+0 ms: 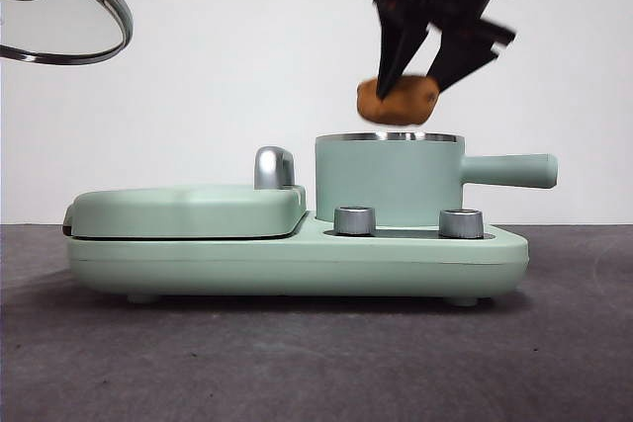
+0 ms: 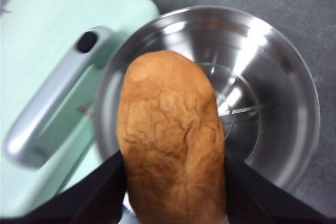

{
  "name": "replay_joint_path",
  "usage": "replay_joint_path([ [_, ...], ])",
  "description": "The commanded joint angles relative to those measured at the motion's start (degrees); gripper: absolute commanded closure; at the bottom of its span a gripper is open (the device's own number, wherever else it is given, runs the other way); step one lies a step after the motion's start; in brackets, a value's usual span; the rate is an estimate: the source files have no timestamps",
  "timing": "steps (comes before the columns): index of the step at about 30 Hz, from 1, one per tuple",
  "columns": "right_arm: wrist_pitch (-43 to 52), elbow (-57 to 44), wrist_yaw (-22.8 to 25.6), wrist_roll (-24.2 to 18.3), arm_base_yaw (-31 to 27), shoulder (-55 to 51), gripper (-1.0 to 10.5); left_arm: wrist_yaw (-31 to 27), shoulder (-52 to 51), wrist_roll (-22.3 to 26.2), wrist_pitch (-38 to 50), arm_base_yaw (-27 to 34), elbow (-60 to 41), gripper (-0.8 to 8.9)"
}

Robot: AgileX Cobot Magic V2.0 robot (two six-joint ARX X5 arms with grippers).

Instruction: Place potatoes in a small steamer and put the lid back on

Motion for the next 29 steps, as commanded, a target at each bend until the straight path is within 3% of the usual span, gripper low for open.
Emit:
replay_joint_path([
  [1,0.66,3.37,-0.17,-1.36,-0.20,4.22,7.4,-0.20,0.04,-0.24,1.60,-0.11,1.11,8.01],
  [13,5.09,5.16,0.98,-2.95,-0.28,12.50,7.4,-0.20,0.07,-0.26,1.62,-0.11,1.11,8.01],
  [24,4.68,5.84,1.55,-3.37,-0.11,12.15,6.6,-0.20,0.07,-0.26,1.57,-0.11,1.11,8.01],
  [29,-0.07,7.74,1.55,-2.58,0.17,5.88,6.6,-0.20,0.04,-0.24,1.55,-0.11,1.11,8.01],
])
